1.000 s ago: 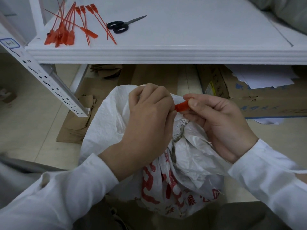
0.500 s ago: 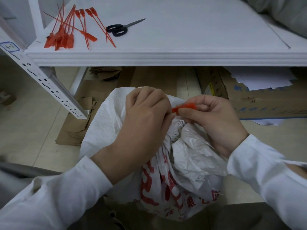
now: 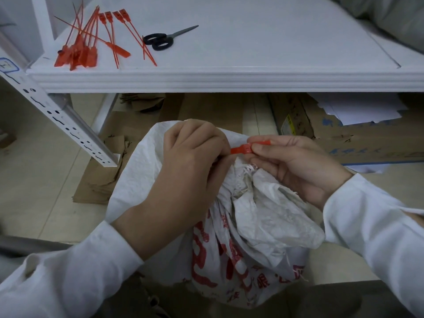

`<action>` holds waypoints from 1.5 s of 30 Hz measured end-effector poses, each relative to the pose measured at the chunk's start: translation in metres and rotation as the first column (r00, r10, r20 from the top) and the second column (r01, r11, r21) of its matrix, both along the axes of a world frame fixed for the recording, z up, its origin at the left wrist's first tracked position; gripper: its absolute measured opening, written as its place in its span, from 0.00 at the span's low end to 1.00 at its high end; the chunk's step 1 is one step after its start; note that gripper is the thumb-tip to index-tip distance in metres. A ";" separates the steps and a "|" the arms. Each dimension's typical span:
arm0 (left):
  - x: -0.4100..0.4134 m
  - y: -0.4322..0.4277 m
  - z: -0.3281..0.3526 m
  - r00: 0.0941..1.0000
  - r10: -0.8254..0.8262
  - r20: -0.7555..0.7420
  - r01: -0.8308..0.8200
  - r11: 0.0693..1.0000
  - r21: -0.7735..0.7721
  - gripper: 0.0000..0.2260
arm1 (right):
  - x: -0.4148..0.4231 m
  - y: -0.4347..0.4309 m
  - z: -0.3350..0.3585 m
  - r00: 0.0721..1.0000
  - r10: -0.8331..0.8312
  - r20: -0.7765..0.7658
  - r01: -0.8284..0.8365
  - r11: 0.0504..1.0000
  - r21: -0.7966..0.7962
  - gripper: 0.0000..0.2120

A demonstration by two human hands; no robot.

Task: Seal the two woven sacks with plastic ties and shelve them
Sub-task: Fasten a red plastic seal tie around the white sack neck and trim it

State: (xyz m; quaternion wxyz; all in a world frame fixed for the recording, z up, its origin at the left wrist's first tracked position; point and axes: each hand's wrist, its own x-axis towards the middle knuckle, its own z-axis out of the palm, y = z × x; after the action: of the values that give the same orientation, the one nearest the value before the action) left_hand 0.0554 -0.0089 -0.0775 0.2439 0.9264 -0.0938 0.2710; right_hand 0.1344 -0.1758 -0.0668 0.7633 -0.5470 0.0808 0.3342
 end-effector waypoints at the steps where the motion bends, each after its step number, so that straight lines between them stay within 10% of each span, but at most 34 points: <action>1: 0.000 0.001 0.000 1.000 -0.004 0.001 0.004 1.000 0.000 0.07 | 0.000 0.000 -0.001 1.000 0.004 -0.004 -0.004 1.000 0.024 0.10; 35: 0.001 0.012 0.013 0.997 -0.022 0.069 0.038 0.970 -0.242 0.06 | 0.010 0.007 0.005 0.942 -0.215 0.258 0.209 0.977 0.051 0.06; 45: 0.025 0.067 0.058 0.944 0.330 -0.031 -0.252 0.655 -0.713 0.07 | 0.039 0.043 0.052 0.884 -0.286 0.370 0.215 0.951 0.222 0.10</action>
State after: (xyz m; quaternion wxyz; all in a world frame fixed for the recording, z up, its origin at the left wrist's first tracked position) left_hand 0.0809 0.0585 -0.0191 0.5285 0.7492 0.1547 0.3681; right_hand 0.1736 -0.1332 -0.0148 0.8454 -0.5193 -0.0354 0.1199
